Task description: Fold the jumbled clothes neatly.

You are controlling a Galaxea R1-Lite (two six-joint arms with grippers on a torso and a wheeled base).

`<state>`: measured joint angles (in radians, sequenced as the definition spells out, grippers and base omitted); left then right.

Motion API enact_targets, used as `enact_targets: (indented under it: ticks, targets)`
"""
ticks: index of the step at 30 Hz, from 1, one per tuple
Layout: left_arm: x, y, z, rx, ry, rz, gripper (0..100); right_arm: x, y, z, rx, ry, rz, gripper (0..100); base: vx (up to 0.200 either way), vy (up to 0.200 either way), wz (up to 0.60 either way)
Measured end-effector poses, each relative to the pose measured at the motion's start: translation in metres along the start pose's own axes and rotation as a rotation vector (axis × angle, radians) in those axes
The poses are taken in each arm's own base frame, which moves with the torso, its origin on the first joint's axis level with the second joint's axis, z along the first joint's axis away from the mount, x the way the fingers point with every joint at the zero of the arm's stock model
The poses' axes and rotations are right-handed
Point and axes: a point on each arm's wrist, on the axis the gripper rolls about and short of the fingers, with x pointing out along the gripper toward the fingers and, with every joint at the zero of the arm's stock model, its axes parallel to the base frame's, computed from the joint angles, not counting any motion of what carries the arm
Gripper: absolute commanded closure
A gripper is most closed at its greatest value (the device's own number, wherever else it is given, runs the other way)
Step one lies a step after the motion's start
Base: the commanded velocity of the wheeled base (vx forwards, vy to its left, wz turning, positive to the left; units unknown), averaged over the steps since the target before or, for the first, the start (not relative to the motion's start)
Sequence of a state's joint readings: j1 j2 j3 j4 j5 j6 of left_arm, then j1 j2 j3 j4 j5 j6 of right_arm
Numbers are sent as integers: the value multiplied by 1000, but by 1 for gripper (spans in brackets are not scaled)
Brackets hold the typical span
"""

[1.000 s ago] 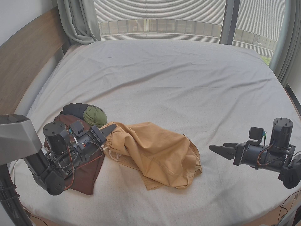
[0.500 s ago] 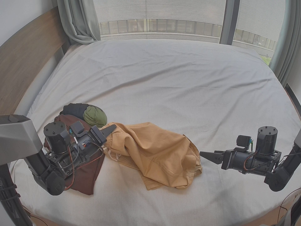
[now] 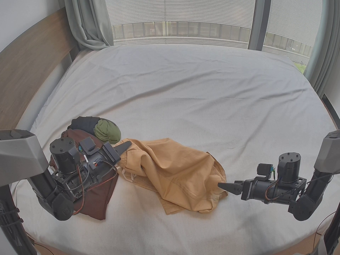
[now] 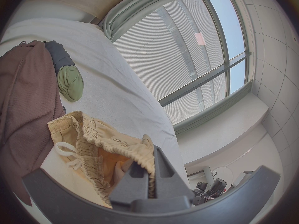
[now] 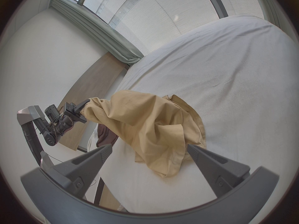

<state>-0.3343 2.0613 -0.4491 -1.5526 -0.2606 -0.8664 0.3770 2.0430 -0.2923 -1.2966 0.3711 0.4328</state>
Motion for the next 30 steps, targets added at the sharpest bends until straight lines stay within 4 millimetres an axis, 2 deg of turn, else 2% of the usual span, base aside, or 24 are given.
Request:
enact_targets:
  ticks: [9,18,30]
  targets:
    - [0,0,0,-2,2,1,100,17,-5,-10,51,-36,38,0,0,0,0]
    - [0,1,-1,-4,5,4,100,30,-12,-27,79,26,26,0,0,0,0]
    - [1,2,-2,-5,5,6,100,43,-22,-40,89,53,15,0,0,0,0]
